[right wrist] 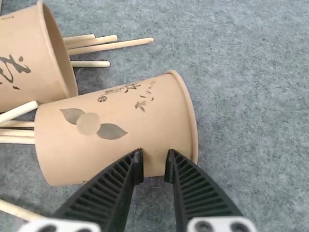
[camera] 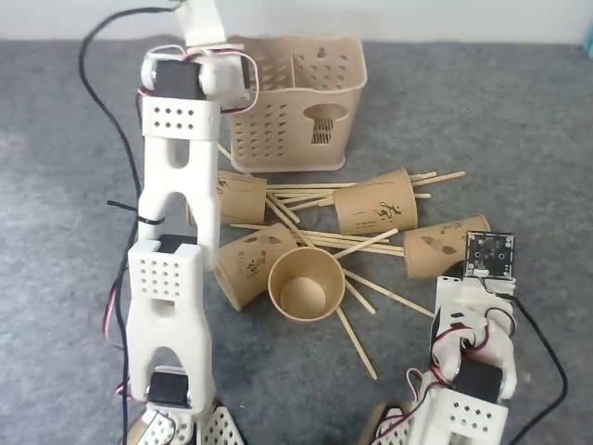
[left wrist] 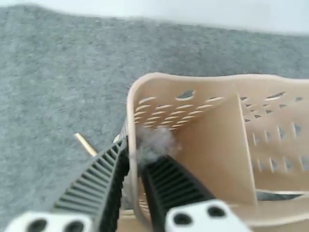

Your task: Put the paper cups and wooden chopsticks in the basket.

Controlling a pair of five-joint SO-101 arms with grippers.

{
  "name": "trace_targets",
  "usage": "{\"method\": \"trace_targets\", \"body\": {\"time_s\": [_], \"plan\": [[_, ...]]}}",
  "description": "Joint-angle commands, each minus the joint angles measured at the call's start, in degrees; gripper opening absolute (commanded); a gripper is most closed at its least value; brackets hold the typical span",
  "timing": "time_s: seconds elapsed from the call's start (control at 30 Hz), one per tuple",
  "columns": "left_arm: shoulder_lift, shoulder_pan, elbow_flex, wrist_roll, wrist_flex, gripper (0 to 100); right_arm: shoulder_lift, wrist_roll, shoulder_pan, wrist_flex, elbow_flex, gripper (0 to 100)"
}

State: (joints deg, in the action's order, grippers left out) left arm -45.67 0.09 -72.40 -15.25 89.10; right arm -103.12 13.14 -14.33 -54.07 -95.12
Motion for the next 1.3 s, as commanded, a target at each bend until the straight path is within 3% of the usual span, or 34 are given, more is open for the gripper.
{"method": "trace_targets", "body": {"time_s": [0.0,0.27,0.57,0.8,1.1,1.27], "plan": [[0.6,2.5,-7.4,-6.1,-1.1,1,-0.8,1.1,0.5,1.5,0.3,8.7],[0.5,5.0,-12.6,-13.2,-5.1,1,-0.8,1.1,0.4,1.5,0.3,8.7],[-5.8,7.3,-12.0,-13.5,-9.5,1,-0.8,1.1,0.2,1.5,0.3,8.7],[-10.2,7.2,-12.2,-12.9,-7.7,1,-0.8,1.1,0.2,1.5,0.3,8.7],[-10.5,7.1,-15.5,2.6,5.2,1,-0.8,1.1,0.2,1.5,0.3,8.7],[-10.1,6.1,-18.4,6.1,9.5,1,-0.8,1.1,0.3,1.5,0.3,8.7]]}}
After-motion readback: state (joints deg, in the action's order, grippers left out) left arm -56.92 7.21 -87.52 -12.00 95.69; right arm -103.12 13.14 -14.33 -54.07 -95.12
